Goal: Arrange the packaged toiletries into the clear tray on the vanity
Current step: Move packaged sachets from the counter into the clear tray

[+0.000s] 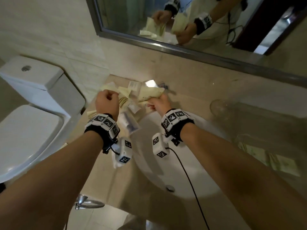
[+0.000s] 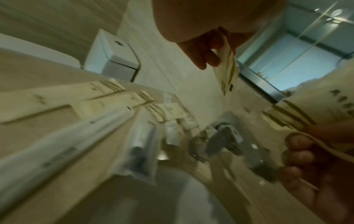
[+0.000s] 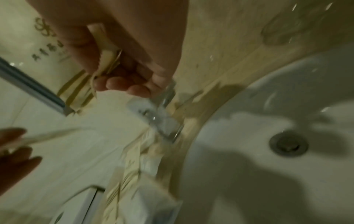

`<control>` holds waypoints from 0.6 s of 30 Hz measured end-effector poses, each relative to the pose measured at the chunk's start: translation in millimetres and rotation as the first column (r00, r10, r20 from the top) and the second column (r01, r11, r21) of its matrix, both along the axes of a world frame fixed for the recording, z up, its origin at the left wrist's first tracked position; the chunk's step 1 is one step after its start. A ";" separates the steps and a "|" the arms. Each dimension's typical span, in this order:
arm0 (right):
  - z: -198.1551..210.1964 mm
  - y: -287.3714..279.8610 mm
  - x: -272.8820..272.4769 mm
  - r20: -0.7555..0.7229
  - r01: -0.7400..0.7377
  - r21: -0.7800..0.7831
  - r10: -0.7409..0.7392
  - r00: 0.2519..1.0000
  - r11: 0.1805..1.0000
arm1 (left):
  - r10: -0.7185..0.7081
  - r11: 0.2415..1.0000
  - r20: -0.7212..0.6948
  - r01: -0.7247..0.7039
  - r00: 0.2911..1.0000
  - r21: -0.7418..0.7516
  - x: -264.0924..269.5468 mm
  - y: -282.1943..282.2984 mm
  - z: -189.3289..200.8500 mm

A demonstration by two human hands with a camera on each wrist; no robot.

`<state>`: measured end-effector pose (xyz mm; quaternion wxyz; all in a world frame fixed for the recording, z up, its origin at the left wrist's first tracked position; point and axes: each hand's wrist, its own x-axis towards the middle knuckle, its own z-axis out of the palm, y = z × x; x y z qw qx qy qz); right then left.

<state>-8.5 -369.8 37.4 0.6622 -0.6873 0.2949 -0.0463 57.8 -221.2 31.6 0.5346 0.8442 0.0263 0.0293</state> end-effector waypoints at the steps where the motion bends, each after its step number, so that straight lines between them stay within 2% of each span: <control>1: 5.6 -9.6 -6.2 0.007 0.035 0.016 -0.035 0.999 0.999 | -0.022 0.999 0.018 0.023 1.000 -0.031 -5.1 -13.2 7.6; 4: 19.0 -39.5 -29.0 0.013 0.137 0.067 -0.139 0.990 0.988 | -0.122 0.982 0.072 0.131 0.990 -0.137 -22.6 -55.1 25.2; 8: 32.5 -76.1 -68.4 0.033 0.242 0.126 -0.248 0.968 0.962 | -0.311 0.938 0.112 0.324 0.944 -0.125 -54.1 -110.4 35.1; 11: 39.0 -98.8 -104.3 0.059 0.301 0.122 -0.309 0.949 0.946 | -0.514 0.853 0.086 0.519 0.853 -0.050 -83.7 -147.7 34.2; 14: 40.7 -121.4 -141.0 0.067 0.383 0.128 -0.393 0.917 0.915 | -0.657 0.754 0.060 0.654 0.751 0.058 -112.0 -181.4 27.6; 18: 33.9 -150.5 -192.8 0.051 0.441 0.085 -0.446 0.894 0.893 | -0.785 0.619 0.007 0.784 0.620 0.050 -149.5 -221.5 17.7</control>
